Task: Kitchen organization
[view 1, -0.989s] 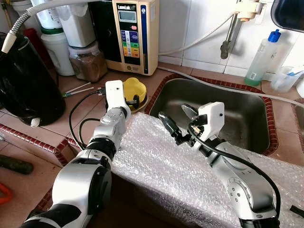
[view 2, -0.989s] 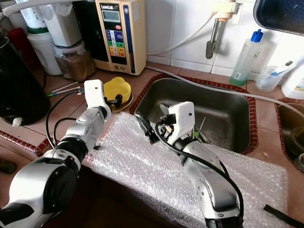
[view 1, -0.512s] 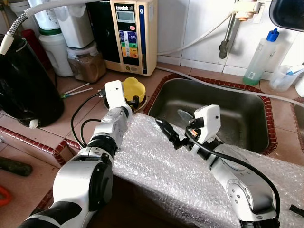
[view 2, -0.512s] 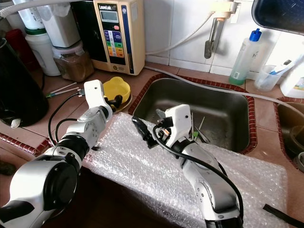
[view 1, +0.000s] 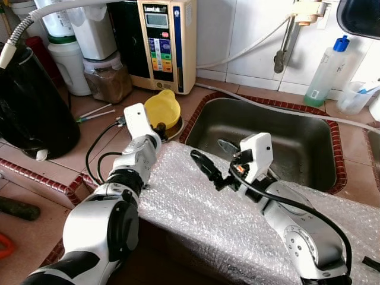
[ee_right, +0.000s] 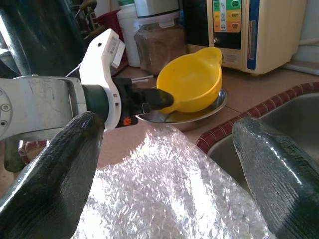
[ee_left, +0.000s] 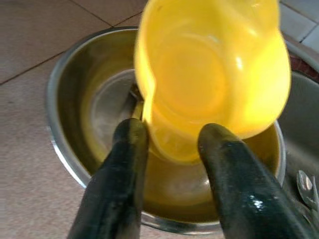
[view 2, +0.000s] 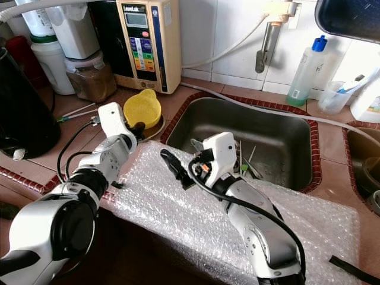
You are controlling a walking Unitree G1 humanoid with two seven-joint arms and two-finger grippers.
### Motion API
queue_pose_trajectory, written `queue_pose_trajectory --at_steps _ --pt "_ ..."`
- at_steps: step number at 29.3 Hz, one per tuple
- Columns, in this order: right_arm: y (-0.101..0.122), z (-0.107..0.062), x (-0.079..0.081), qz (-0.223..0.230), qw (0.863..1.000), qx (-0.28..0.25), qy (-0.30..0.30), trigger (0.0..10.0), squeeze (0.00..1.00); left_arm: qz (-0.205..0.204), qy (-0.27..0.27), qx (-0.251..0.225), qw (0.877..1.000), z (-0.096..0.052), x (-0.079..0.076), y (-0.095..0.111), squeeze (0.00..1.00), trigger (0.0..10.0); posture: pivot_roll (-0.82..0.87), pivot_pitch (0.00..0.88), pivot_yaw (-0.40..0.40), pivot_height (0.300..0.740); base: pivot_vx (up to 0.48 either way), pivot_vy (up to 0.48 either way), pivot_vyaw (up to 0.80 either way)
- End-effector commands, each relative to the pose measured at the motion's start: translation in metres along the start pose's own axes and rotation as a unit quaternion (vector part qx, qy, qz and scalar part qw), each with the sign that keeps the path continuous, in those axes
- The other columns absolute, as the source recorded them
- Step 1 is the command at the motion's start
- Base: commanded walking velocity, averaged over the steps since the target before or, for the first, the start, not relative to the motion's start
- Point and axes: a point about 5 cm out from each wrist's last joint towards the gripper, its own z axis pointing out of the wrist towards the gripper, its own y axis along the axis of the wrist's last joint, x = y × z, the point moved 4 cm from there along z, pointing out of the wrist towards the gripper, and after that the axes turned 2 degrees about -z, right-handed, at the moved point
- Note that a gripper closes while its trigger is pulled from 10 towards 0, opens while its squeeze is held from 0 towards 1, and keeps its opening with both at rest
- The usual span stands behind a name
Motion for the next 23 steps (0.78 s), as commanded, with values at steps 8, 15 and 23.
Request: queue_pose_trajectory --at_steps 8,15,23 --pt "0.002 0.001 0.000 -0.005 1.000 0.002 0.003 10.0 0.07 -0.014 0.024 0.000 1.000 0.000 0.012 0.002 0.00 0.0 -0.10 0.000 0.066 0.740 0.000 0.000 0.00" --pt "0.000 0.002 -0.001 -0.004 1.000 0.004 0.001 10.0 0.07 -0.007 0.025 -0.011 1.000 0.000 0.014 0.004 0.00 0.0 -0.10 0.000 0.065 0.740 0.000 0.000 0.00" --pt "-0.001 0.002 -0.002 -0.003 1.000 0.006 -0.002 10.0 0.07 -0.005 0.029 -0.029 0.999 0.000 0.018 0.007 0.00 0.0 -0.10 0.000 0.062 0.740 0.000 0.000 0.00"
